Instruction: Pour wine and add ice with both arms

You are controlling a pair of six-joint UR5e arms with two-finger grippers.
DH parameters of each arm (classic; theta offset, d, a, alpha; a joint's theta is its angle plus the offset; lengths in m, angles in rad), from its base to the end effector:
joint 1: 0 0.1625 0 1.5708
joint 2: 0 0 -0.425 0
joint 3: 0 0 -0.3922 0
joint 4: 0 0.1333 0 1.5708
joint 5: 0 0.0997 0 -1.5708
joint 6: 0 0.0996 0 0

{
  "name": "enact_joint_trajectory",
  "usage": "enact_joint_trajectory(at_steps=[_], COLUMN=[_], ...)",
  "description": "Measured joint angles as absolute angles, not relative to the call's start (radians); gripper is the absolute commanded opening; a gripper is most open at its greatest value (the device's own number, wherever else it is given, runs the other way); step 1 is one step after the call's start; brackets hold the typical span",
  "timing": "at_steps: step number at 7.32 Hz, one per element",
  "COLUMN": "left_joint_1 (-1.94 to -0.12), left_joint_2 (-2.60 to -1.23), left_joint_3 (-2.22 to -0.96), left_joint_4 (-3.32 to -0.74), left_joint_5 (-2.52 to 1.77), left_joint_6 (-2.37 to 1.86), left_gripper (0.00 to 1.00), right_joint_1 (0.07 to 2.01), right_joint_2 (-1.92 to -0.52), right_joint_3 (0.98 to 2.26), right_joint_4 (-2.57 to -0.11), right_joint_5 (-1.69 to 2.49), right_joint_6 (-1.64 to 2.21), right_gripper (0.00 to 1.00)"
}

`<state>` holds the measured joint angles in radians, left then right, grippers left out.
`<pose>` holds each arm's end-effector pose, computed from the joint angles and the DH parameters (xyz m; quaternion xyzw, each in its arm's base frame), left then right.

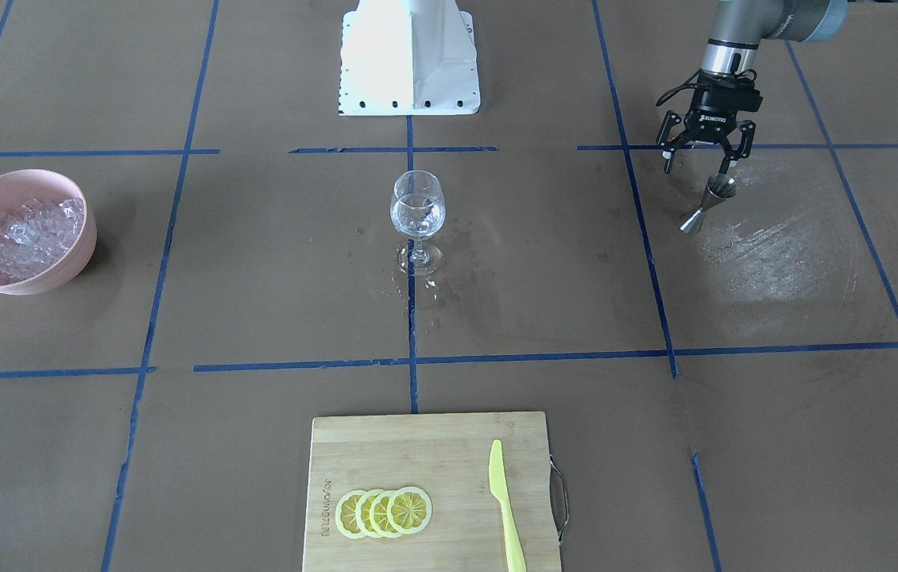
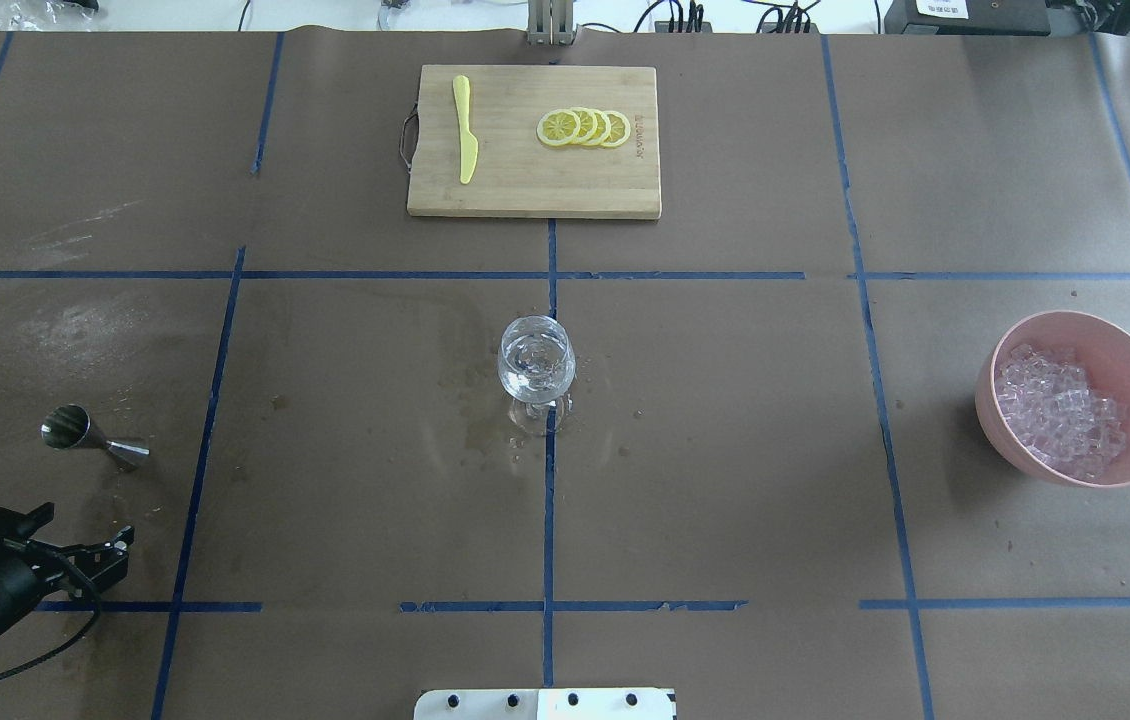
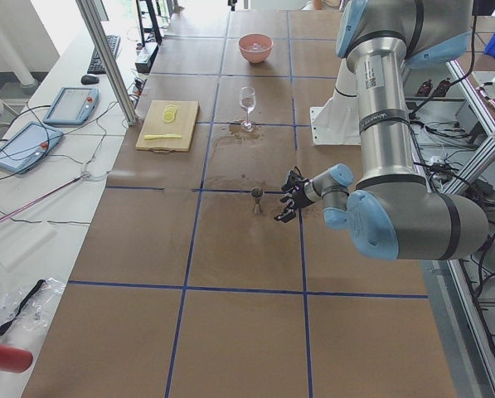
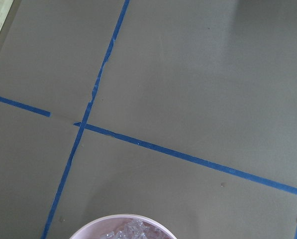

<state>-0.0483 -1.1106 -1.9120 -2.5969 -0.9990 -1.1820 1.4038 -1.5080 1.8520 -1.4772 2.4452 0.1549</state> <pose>0.3186 -0.2028 0.5629 0.3386 0.3554 0.0243 0.8709 -0.0292 -0.5156 0.4700 0.1279 -0.4395 -0.0973 0.8838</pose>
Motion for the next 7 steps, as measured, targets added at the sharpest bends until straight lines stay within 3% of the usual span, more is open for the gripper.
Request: enact_joint_trajectory(at_steps=[3,7], left_joint_1=[-0.124,-0.463], left_joint_2=[-1.029,-1.006], left_joint_3=[-1.924,-1.886], left_joint_4=[-2.606,-2.68], left_joint_5=[-1.151,-1.363], left_joint_6=[-1.011,-0.618], left_gripper=[0.99,0.99], right_joint_1=[1.404,1.404], right_joint_2=[-1.507,-1.507], right_joint_3=[1.851,1.852], right_joint_4=[-1.476,-1.476], right_joint_5=[2.445,2.445], right_joint_6=[0.154,0.154], right_gripper=[1.0,1.0])
